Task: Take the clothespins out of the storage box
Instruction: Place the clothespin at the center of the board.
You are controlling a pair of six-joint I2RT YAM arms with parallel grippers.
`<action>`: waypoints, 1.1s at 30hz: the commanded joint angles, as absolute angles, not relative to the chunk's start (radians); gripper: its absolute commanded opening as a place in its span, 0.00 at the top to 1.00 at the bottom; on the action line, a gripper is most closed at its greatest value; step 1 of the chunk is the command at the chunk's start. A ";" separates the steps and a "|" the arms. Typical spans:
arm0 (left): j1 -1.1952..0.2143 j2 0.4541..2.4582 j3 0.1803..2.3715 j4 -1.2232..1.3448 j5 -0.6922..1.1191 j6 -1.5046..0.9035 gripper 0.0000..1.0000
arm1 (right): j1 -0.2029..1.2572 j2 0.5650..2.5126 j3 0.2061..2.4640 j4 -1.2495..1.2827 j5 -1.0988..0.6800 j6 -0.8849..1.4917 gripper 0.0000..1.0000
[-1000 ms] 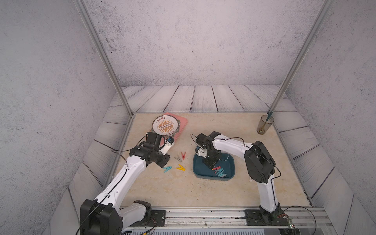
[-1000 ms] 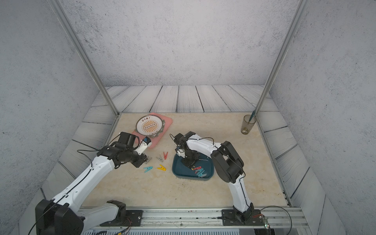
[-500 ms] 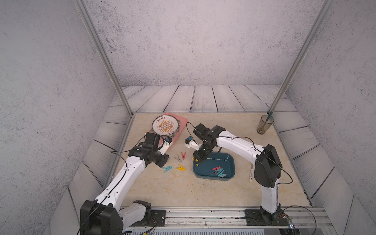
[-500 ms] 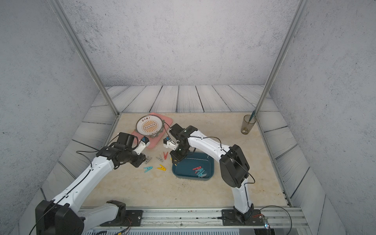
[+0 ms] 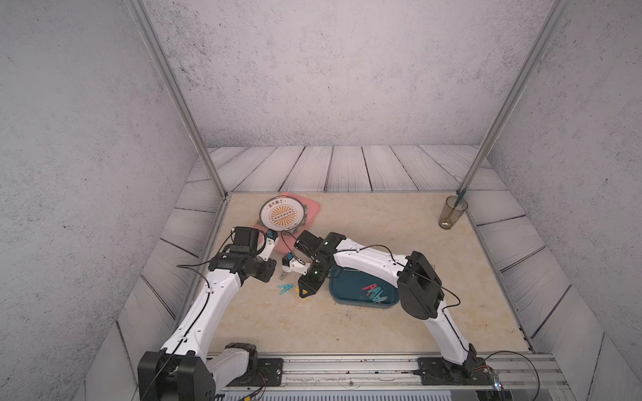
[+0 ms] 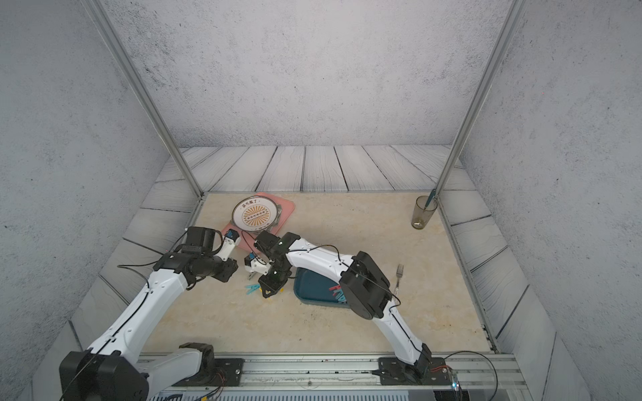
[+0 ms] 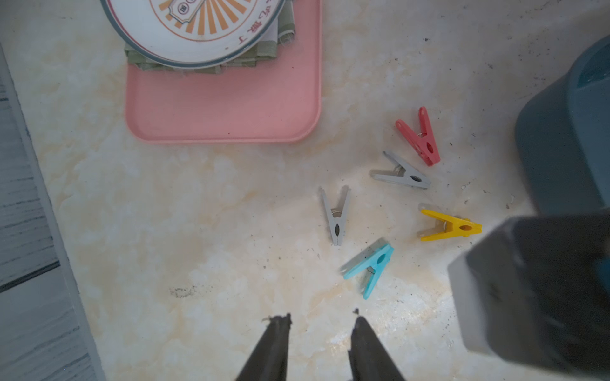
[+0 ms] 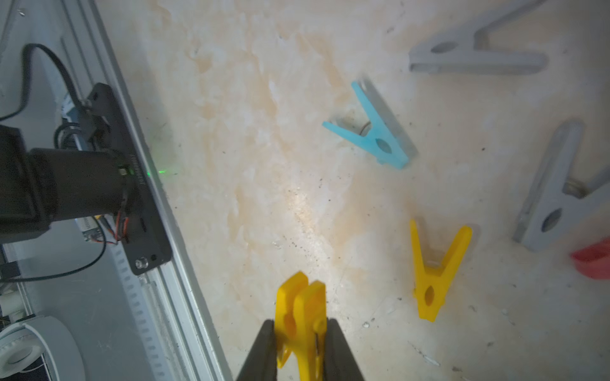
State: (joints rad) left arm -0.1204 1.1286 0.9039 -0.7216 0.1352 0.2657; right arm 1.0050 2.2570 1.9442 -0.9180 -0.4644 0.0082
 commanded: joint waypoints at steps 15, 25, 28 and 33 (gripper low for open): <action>-0.103 1.103 0.905 -0.704 0.120 0.221 0.63 | 1.009 2.437 2.079 -1.022 -0.384 0.002 0.69; -0.103 1.111 0.909 -0.694 0.129 0.222 0.63 | 1.006 2.388 2.118 -1.070 -0.345 -0.005 0.61; -0.103 1.112 0.914 -0.696 0.139 0.225 0.63 | 0.996 2.355 2.118 -1.092 -0.322 0.003 0.61; -0.103 1.115 0.932 -0.712 0.184 0.243 0.63 | 0.959 2.251 2.057 -1.094 -0.294 0.071 0.61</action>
State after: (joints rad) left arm -0.1131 1.1172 0.9054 -0.6994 0.1448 0.2295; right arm 0.9874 2.3741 2.0869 -1.0588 -0.3336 0.0254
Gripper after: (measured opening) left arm 0.371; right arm 0.390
